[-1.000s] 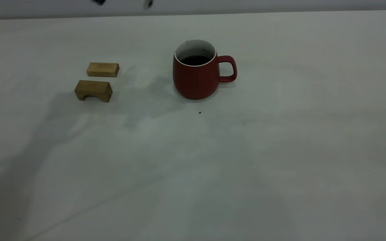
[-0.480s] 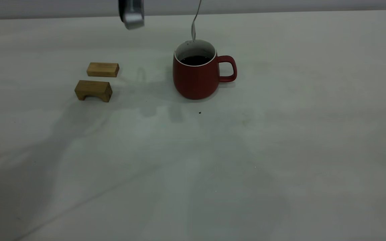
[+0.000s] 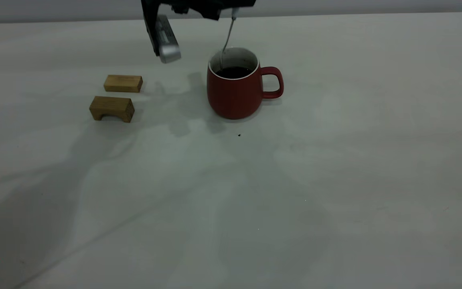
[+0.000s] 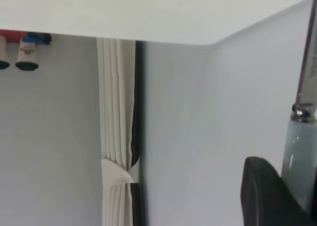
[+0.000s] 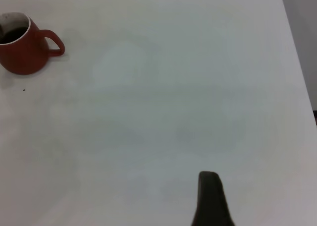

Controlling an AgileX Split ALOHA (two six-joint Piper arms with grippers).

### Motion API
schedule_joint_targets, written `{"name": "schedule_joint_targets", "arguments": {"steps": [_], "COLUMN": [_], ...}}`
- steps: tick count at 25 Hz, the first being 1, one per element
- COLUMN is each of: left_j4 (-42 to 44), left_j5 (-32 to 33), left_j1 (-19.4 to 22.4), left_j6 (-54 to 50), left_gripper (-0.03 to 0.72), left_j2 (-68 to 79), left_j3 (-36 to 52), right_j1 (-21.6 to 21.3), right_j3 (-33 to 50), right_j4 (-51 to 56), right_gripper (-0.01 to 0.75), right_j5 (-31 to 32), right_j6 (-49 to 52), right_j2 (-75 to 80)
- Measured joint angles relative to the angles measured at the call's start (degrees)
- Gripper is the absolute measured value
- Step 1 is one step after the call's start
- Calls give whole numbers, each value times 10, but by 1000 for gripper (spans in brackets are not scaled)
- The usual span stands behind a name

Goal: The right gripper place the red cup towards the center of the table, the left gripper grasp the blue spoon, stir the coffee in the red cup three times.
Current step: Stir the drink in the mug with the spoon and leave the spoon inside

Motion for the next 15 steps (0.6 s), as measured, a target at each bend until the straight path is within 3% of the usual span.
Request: {"name": "schedule_joint_targets", "arguments": {"steps": [9, 15], "left_j4": [0, 55], "left_j5": [6, 26], "left_j1": [-26, -18], "left_j6": [-11, -55], "left_gripper": [147, 147], "left_j2": [61, 62], "left_j3": [-53, -53], "right_j1": [0, 0], "right_j3": [0, 0], "right_j4": [0, 0], "right_gripper": [574, 574], "right_j5": [0, 0], "right_j6": [0, 0], "right_j2": [0, 0]}}
